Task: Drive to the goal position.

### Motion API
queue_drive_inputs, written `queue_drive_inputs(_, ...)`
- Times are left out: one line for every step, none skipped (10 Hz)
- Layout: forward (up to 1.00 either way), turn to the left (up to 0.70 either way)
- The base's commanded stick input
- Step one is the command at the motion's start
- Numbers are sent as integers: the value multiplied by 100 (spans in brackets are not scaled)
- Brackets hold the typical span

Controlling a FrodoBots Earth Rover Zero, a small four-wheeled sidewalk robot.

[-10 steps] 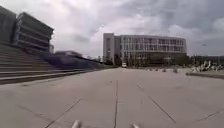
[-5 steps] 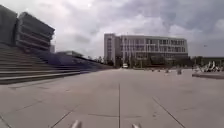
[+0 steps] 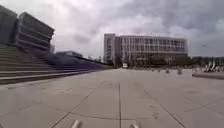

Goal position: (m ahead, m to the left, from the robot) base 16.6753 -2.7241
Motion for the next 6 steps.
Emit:
queue_drive_inputs(85, 0)
queue_drive_inputs(85, -7)
queue_drive_inputs(85, -34)
queue_drive_inputs(85, -27)
queue_drive_inputs(85, -18)
queue_drive_inputs(85, 0)
